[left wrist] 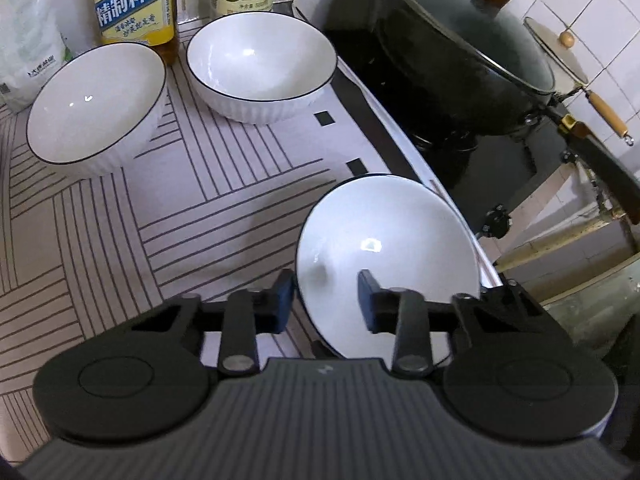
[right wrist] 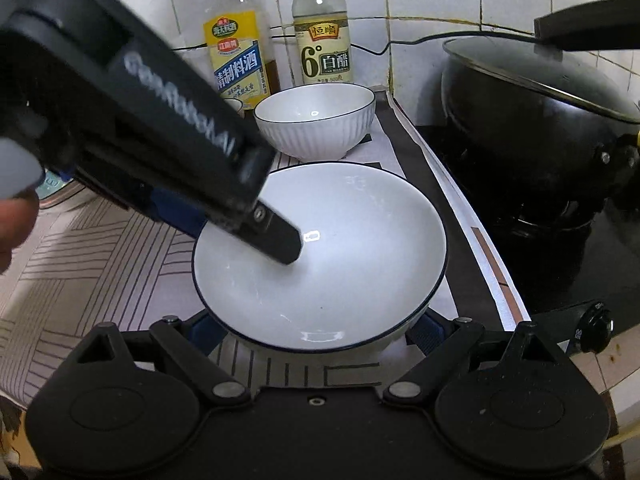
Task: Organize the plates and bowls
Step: 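Lift the white bowl with the left gripper toward the plate stack, then lower the bowl beside the plate stack and open the left gripper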
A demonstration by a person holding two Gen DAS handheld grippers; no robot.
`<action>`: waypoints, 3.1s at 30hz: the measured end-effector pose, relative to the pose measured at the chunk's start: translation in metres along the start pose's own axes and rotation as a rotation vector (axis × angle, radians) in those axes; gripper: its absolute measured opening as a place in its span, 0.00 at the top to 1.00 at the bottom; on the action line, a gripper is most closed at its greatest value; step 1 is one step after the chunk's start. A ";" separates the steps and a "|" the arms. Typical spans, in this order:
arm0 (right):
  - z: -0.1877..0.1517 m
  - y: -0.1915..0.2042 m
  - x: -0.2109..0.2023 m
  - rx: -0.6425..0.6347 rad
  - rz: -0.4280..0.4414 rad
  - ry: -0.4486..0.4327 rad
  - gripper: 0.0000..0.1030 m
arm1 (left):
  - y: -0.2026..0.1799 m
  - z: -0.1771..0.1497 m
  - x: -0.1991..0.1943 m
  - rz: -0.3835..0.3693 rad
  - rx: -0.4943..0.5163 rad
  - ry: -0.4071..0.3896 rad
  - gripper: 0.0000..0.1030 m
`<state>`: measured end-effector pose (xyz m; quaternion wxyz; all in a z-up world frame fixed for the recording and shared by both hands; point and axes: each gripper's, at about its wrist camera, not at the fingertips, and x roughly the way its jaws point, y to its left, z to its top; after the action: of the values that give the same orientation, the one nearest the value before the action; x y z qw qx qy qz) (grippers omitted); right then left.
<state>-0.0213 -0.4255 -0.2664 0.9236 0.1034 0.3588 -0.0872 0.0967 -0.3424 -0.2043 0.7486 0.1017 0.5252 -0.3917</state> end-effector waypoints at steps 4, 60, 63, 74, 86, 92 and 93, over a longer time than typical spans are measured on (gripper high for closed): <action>0.000 0.004 0.000 0.007 -0.008 -0.006 0.08 | 0.003 -0.002 0.000 0.017 0.008 0.003 0.86; 0.015 0.280 0.044 -0.527 0.455 0.032 0.09 | 0.255 -0.143 -0.148 0.368 -0.457 -0.036 0.85; 0.012 0.286 0.051 -0.539 0.457 0.038 0.09 | 0.261 -0.146 -0.146 0.368 -0.467 -0.047 0.85; 0.008 0.294 0.065 -0.610 0.420 -0.003 0.09 | 0.267 -0.142 -0.140 0.350 -0.496 -0.046 0.85; 0.020 0.270 0.050 -0.537 0.412 0.073 0.09 | 0.269 -0.140 -0.148 0.342 -0.522 -0.019 0.76; 0.041 0.225 0.019 -0.377 0.409 0.013 0.09 | 0.246 -0.135 -0.172 0.385 -0.450 -0.066 0.63; 0.045 0.218 0.014 -0.348 0.403 0.001 0.09 | 0.242 -0.134 -0.176 0.385 -0.441 -0.077 0.62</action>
<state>0.0693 -0.2285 -0.2153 0.9260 0.0122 0.3410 0.1618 0.1445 -0.0199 -0.1716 0.8324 0.0194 0.5401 -0.1226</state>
